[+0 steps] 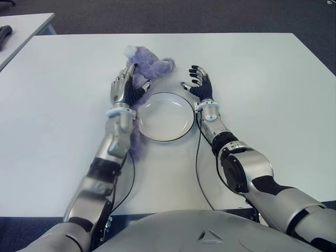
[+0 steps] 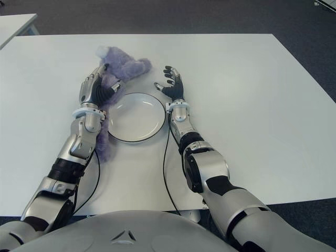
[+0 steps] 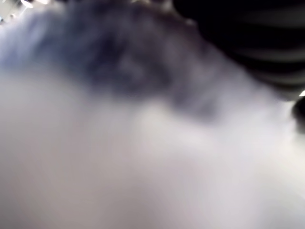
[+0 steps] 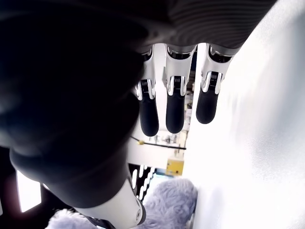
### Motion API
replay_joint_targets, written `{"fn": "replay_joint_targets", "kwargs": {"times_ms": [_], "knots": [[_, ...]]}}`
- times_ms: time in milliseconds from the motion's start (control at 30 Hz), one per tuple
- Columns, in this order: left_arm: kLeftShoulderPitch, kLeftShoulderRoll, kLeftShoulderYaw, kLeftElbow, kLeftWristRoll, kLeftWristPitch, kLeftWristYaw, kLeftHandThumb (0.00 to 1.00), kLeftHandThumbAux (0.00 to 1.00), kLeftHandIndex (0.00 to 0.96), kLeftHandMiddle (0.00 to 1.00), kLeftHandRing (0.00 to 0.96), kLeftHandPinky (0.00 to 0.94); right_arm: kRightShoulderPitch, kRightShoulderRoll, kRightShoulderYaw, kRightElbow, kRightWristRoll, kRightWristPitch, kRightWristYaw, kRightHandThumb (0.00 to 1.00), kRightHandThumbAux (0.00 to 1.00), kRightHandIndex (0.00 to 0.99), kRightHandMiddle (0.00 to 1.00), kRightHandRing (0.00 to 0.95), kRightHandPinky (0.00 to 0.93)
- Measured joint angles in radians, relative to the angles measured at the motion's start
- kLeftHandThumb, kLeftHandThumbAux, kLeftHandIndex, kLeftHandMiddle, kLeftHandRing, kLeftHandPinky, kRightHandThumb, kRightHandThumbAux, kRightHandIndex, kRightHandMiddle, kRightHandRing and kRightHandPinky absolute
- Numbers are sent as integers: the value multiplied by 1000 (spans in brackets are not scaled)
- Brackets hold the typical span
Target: Put the doll into the plate.
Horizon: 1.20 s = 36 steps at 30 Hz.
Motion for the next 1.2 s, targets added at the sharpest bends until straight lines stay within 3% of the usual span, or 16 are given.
{"fn": "replay_joint_targets", "kwargs": {"times_ms": [33, 67, 100, 167, 267, 467, 833, 1200], "knots": [[-10, 4, 4, 28, -5, -20, 15, 625, 456, 375, 426, 501, 580, 0, 0, 0, 0, 0, 0, 0, 235, 968, 172, 240, 214, 226], [-22, 9, 8, 57, -11, -42, 33, 700, 624, 416, 491, 544, 615, 0, 1, -1, 0, 0, 0, 0, 224, 968, 173, 240, 215, 224], [-34, 14, 10, 88, -13, -61, 50, 718, 666, 426, 508, 556, 625, 0, 1, -1, 0, 1, 0, 0, 217, 969, 173, 240, 215, 224], [-58, 26, 16, 145, -15, -95, 84, 726, 678, 430, 556, 577, 634, 0, 2, -3, 0, 1, 0, 1, 214, 969, 172, 240, 215, 223], [-92, 38, 23, 231, -21, -133, 128, 735, 681, 438, 669, 687, 719, 1, 5, -5, 0, 3, 0, 2, 197, 964, 171, 242, 217, 223], [-160, 48, 30, 363, -26, -155, 201, 742, 688, 444, 780, 802, 840, 2, 10, -7, 0, 3, 0, 3, 183, 964, 172, 241, 217, 222], [-231, 59, -6, 494, -9, -151, 308, 742, 695, 442, 842, 850, 858, 2, 10, -10, 0, 4, 0, 4, 201, 965, 174, 242, 219, 227], [-239, 61, -15, 510, -10, -140, 324, 743, 695, 442, 846, 855, 856, 3, 10, -16, 2, 6, 0, 8, 168, 962, 170, 240, 218, 227]]}}
